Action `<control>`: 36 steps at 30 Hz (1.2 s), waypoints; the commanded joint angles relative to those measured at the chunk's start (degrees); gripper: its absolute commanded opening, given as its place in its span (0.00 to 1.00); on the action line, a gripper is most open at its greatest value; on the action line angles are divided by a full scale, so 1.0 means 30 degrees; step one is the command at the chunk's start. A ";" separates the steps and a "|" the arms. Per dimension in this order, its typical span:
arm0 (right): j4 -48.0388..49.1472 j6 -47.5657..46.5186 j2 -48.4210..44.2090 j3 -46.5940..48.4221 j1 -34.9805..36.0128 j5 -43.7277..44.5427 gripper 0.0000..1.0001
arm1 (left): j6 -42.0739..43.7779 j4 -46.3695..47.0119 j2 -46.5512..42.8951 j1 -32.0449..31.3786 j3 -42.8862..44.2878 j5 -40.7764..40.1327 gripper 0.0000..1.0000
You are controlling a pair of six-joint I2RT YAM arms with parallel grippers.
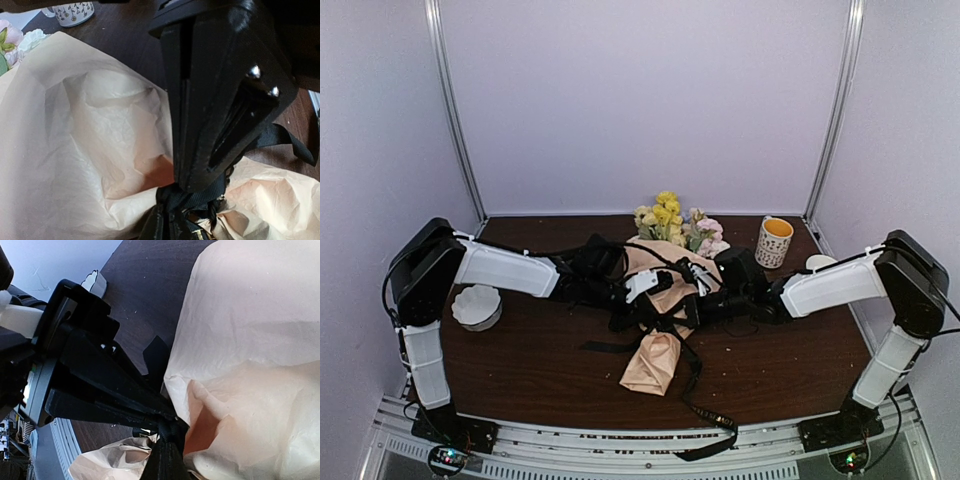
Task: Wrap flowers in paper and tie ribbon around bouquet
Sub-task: Cross the half-tied ribbon over the folded bouquet.
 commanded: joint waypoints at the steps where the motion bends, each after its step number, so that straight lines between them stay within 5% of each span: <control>1: 0.0222 0.0252 -0.0901 -0.0291 0.0095 0.0188 0.00 | -0.0201 0.0751 -0.0625 0.0032 -0.0081 0.0010 0.18; 8: 0.0358 0.0448 -0.1011 -0.0274 0.0351 -0.0056 0.00 | -0.0557 0.0824 -0.0028 0.0034 0.0470 -0.0041 0.40; 27: 0.0124 0.0525 -0.1661 -0.0359 0.0586 -0.0323 0.03 | -0.0729 0.0682 0.0473 0.0032 0.1037 -0.0464 0.40; 36: -0.0037 0.0466 -0.1764 -0.0709 0.0573 0.0563 0.11 | -0.0517 0.0383 0.0481 0.0032 0.0991 -0.0178 0.04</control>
